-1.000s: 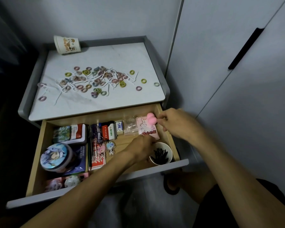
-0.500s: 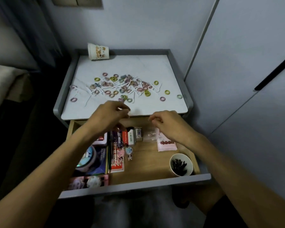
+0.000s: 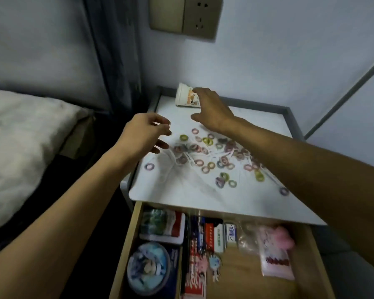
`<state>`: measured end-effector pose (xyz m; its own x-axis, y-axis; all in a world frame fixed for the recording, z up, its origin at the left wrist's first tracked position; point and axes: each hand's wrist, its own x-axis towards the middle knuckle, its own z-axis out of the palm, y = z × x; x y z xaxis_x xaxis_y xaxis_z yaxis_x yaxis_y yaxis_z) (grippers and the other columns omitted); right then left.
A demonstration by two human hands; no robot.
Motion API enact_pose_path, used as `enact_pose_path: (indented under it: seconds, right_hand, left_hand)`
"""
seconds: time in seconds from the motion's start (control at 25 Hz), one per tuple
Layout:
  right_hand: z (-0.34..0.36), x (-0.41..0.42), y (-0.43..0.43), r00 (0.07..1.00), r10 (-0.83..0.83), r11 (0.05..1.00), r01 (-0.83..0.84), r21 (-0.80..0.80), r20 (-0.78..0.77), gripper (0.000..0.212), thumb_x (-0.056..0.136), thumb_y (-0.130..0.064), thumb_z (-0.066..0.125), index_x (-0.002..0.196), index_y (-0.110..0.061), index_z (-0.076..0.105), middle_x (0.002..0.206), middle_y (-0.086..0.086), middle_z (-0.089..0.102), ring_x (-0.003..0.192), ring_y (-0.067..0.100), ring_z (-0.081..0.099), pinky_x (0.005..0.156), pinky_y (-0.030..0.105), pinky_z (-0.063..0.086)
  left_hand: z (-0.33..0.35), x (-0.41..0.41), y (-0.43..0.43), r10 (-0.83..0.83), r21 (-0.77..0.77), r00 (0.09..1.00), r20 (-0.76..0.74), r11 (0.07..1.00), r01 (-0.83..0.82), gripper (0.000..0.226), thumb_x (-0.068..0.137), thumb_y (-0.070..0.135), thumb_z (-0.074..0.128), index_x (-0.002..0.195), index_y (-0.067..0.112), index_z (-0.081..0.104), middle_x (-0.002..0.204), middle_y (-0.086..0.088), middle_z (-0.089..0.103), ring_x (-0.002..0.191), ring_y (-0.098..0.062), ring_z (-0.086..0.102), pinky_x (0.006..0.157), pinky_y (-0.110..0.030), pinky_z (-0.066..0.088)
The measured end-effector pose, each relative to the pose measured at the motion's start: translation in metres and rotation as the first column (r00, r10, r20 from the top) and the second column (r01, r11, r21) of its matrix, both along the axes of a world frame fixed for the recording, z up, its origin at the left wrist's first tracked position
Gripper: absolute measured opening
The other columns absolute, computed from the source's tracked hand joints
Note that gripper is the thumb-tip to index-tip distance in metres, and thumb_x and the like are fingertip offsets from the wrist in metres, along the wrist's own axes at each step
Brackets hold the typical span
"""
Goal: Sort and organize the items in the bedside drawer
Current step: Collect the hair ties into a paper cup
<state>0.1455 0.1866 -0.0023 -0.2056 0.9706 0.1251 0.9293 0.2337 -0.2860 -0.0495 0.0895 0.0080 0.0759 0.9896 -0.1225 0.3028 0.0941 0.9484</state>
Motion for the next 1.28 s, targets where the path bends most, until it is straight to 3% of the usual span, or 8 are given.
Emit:
enact_pose_path:
  seconds: [0.16, 0.4, 0.52, 0.6, 0.8, 1.0, 1.12, 1.28]
  right_hand:
    - [-0.016, -0.013, 0.064, 0.994, 0.026, 1.0, -0.025, -0.008, 0.11, 0.091, 0.079, -0.025, 0.078, 0.151, -0.011, 0.023, 0.15, 0.011, 0.037, 0.135, 0.03, 0.036, 0.108, 0.04, 0.035]
    - [-0.042, -0.013, 0.099, 0.984, -0.019, 0.994, 0.0, 0.109, 0.175, 0.071, 0.078, -0.025, 0.077, 0.138, -0.012, 0.041, 0.132, 0.013, 0.045, 0.118, 0.031, 0.048, 0.093, 0.04, 0.045]
    - [-0.035, -0.014, 0.082, 0.991, 0.135, 0.983, -0.137, 0.125, 0.025, 0.073, 0.073, -0.025, 0.08, 0.135, -0.017, 0.044, 0.131, 0.008, 0.045, 0.109, 0.025, 0.054, 0.084, 0.039, 0.051]
    - [-0.025, -0.017, 0.061, 0.958, 0.282, 0.949, -0.274, 0.155, -0.038, 0.072, 0.072, -0.024, 0.08, 0.134, -0.021, 0.043, 0.131, 0.003, 0.048, 0.105, 0.021, 0.056, 0.081, 0.036, 0.052]
    - [-0.014, -0.014, 0.031, 0.915, 0.401, 0.908, -0.391, 0.147, -0.043, 0.074, 0.074, -0.025, 0.082, 0.135, -0.021, 0.04, 0.13, -0.001, 0.052, 0.109, 0.012, 0.052, 0.086, 0.028, 0.049]
    - [-0.015, -0.008, 0.031, 0.921, 0.39, 0.912, -0.387, 0.134, 0.005, 0.076, 0.075, -0.027, 0.082, 0.138, -0.021, 0.04, 0.132, -0.001, 0.051, 0.113, 0.011, 0.049, 0.09, 0.026, 0.042]
    - [-0.025, -0.002, 0.045, 0.953, 0.302, 0.948, -0.296, 0.116, -0.035, 0.076, 0.072, -0.024, 0.083, 0.136, -0.02, 0.042, 0.13, 0.003, 0.054, 0.112, 0.019, 0.054, 0.09, 0.034, 0.049]
    - [-0.034, -0.004, 0.061, 0.984, 0.174, 0.985, -0.174, 0.004, 0.021, 0.089, 0.07, -0.026, 0.084, 0.143, -0.021, 0.035, 0.134, 0.007, 0.052, 0.118, 0.028, 0.053, 0.093, 0.039, 0.048]
  left_hand:
    - [-0.008, -0.01, 0.052, 0.051, 0.029, 0.999, -0.006, 0.998, -0.05, 0.012, 0.095, 0.013, 0.056, 0.102, 0.012, 0.065, 0.097, -0.006, 0.072, 0.074, -0.028, 0.072, 0.058, -0.029, 0.052]
    - [-0.029, -0.001, 0.101, 0.127, 0.027, 0.989, 0.07, 0.991, -0.129, 0.007, 0.093, 0.018, 0.062, 0.099, 0.016, 0.065, 0.1, -0.009, 0.069, 0.082, -0.024, 0.069, 0.068, -0.033, 0.054]
    - [-0.035, 0.007, 0.106, 0.135, 0.108, 0.991, 0.0, 0.985, -0.134, 0.049, 0.089, 0.04, 0.067, 0.13, 0.017, 0.051, 0.122, -0.002, 0.06, 0.107, -0.017, 0.059, 0.096, -0.033, 0.048]
    - [-0.035, 0.009, 0.105, 0.13, 0.137, 0.991, 0.021, 0.982, -0.132, 0.071, 0.086, 0.049, 0.067, 0.142, 0.017, 0.039, 0.132, 0.0, 0.055, 0.118, -0.016, 0.055, 0.104, -0.035, 0.044]
    - [-0.035, 0.004, 0.094, 0.142, 0.113, 0.987, 0.077, 0.982, -0.151, 0.078, 0.077, 0.05, 0.076, 0.14, 0.017, 0.045, 0.121, 0.0, 0.063, 0.103, -0.018, 0.065, 0.079, -0.033, 0.057]
    - [-0.028, 0.001, 0.091, 0.169, 0.106, 0.983, 0.073, 0.979, -0.176, 0.075, 0.076, 0.047, 0.078, 0.138, 0.02, 0.046, 0.118, -0.002, 0.062, 0.1, -0.019, 0.065, 0.074, -0.032, 0.057]
    - [-0.024, -0.01, 0.088, 0.245, 0.14, 0.969, -0.01, 0.96, -0.241, 0.063, 0.074, 0.055, 0.069, 0.128, 0.026, 0.053, 0.111, 0.002, 0.065, 0.098, -0.019, 0.065, 0.082, -0.04, 0.057]
    - [-0.017, -0.024, 0.078, 0.285, 0.23, 0.944, -0.167, 0.942, -0.244, 0.068, 0.066, 0.065, 0.058, 0.127, 0.036, 0.053, 0.113, 0.001, 0.061, 0.1, -0.02, 0.062, 0.088, -0.046, 0.054]
